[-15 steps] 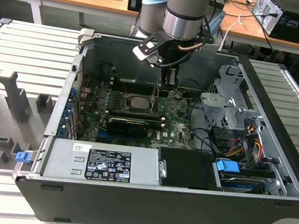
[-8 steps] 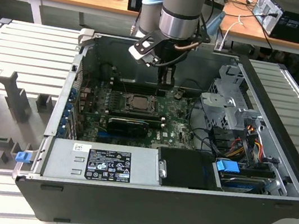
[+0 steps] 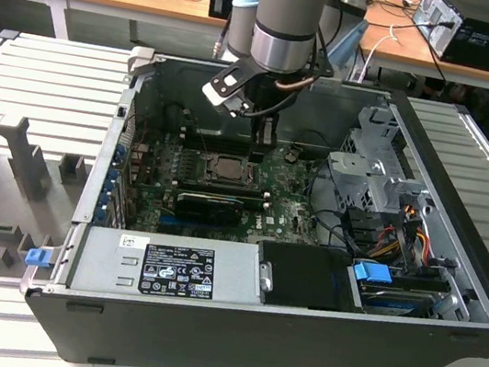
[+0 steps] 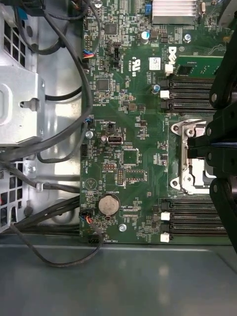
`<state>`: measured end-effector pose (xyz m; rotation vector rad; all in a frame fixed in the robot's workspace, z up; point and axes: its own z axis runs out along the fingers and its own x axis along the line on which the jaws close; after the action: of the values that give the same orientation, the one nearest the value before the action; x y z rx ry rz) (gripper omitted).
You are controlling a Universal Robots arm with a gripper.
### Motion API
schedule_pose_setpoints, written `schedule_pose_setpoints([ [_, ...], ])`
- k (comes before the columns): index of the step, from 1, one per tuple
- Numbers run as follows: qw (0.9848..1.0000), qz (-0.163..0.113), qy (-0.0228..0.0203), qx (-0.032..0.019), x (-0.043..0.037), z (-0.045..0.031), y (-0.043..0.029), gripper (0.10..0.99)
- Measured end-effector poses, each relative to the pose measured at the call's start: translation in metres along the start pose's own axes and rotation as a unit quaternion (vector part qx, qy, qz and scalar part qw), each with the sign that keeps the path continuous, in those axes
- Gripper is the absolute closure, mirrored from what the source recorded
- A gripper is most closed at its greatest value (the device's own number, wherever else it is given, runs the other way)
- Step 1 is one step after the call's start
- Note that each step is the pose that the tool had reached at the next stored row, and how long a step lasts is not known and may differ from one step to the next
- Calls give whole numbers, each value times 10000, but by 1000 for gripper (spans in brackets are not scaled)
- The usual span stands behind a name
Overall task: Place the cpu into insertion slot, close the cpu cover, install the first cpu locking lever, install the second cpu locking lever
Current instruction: 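Close the cpu cover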
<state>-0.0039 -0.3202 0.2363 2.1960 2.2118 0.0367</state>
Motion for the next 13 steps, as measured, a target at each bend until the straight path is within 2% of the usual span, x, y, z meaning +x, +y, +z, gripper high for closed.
schedule_pose_setpoints([
  [4, 10000, -12, 2, 25, 4, 19, -80, 980],
  [8, 10000, -55, 3, 27, 5, 80, -203, 980],
  [9, 10000, -72, 4, 27, 5, 87, -220, 980],
  [12, 9999, -119, 6, 27, 6, 107, -339, 980],
  [13, 9999, -120, 6, 26, 7, 108, -360, 980],
])
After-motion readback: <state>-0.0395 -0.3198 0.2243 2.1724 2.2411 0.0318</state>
